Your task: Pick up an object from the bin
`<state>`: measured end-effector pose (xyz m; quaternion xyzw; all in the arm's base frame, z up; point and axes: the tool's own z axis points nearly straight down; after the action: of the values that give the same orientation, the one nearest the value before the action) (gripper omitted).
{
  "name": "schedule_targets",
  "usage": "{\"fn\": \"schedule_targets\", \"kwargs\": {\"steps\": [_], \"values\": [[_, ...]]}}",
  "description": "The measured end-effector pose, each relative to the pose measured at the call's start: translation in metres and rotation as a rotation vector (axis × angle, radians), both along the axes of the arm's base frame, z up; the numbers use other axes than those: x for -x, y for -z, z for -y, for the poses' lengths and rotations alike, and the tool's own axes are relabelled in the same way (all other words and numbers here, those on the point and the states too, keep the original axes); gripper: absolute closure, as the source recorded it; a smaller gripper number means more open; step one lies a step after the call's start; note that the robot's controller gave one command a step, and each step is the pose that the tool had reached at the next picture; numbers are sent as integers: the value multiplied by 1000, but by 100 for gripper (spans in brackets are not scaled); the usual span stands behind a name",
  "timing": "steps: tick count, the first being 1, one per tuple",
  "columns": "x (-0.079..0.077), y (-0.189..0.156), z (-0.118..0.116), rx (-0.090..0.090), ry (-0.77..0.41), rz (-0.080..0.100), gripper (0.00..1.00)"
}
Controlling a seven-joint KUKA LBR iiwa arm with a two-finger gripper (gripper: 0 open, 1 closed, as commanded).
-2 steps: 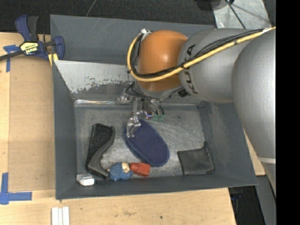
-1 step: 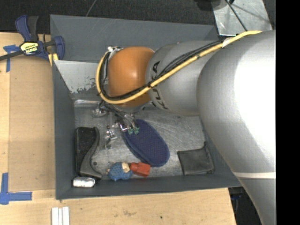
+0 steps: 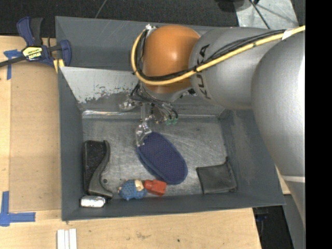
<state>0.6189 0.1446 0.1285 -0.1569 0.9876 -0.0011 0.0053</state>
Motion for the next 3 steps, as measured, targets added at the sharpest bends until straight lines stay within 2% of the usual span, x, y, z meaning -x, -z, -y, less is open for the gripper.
{"fn": "schedule_targets", "kwargs": {"steps": [1,2,3], "values": [[44,32,64,0,-213,-6,0],[37,51,97,-8,-261,-4,0],[36,48,100,-1,-263,-6,100]]}}
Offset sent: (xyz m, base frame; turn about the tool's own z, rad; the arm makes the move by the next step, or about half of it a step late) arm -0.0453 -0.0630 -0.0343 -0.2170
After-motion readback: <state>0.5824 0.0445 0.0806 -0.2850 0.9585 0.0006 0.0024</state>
